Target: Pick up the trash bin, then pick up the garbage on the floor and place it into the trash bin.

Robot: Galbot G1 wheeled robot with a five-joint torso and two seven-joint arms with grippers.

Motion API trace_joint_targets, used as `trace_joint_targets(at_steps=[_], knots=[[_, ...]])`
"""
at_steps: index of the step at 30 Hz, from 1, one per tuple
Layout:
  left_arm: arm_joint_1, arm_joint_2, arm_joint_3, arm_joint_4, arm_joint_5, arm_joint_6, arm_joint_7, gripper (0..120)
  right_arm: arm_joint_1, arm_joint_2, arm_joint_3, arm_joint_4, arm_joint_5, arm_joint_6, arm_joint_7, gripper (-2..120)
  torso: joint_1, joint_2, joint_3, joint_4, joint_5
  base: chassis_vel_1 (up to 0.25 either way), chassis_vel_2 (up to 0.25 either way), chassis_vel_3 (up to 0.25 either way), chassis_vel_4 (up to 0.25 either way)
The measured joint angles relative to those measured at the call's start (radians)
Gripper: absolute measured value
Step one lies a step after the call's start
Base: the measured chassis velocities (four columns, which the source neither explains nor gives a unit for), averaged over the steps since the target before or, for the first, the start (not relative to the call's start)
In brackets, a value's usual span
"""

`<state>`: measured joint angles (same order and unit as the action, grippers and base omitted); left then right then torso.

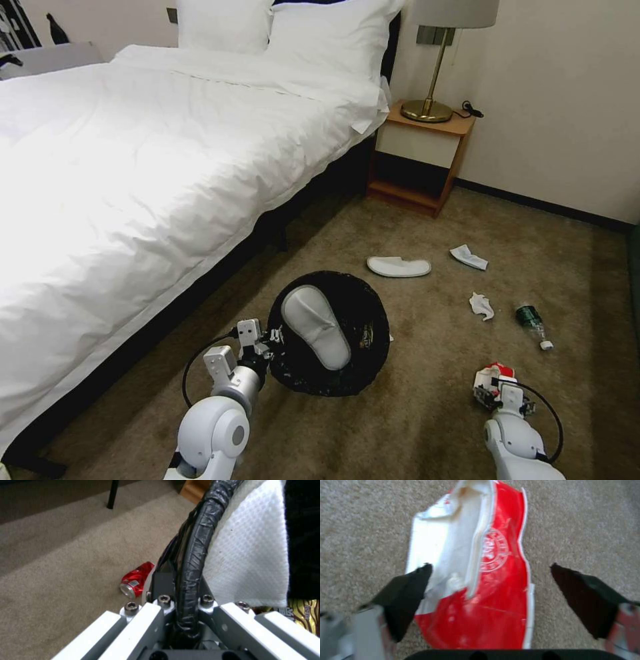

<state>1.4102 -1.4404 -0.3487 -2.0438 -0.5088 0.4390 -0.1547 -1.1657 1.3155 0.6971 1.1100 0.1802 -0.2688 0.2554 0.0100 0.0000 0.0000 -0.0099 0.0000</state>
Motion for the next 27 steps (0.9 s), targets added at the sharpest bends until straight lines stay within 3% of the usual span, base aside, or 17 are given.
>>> trace_joint_targets(at_steps=[9, 12, 16, 24, 27], knots=[[0.004, -0.003, 0.001, -0.006, 0.003, -0.002, 0.000, 0, 0.008, 0.007, -0.008, -0.011, -0.002, 0.016, -0.002, 61, 0.000, 0.000, 0.000, 0.0000, 0.0000, 0.000, 0.000, 0.000, 0.000], [0.005, -0.001, 0.000, -0.010, 0.003, -0.003, 0.000, 0, 0.010, 0.009, -0.013, -0.014, -0.004, 0.026, -0.001, 45, 0.000, 0.000, 0.000, 0.0000, -0.0001, 0.000, 0.000, 0.000, 0.000], [0.005, 0.001, -0.002, -0.013, 0.003, -0.003, 0.000, 0, 0.010, 0.009, -0.014, -0.013, -0.004, 0.028, 0.000, 35, 0.000, 0.000, 0.000, 0.0000, 0.0000, 0.000, 0.000, 0.000, 0.000], [0.006, -0.001, 0.002, -0.014, 0.003, -0.004, 0.001, 0, 0.004, 0.003, -0.014, -0.004, -0.002, 0.040, 0.001, 1, 0.000, 0.000, 0.000, 0.0001, -0.0001, 0.000, 0.000, 0.000, 0.000], [0.005, -0.001, 0.002, -0.013, 0.003, -0.004, 0.001, 0, -0.002, 0.001, -0.016, -0.003, -0.004, 0.047, 0.000, 0, 0.000, 0.000, 0.000, 0.0001, -0.0001, 0.000, 0.000, 0.000, 0.000]])
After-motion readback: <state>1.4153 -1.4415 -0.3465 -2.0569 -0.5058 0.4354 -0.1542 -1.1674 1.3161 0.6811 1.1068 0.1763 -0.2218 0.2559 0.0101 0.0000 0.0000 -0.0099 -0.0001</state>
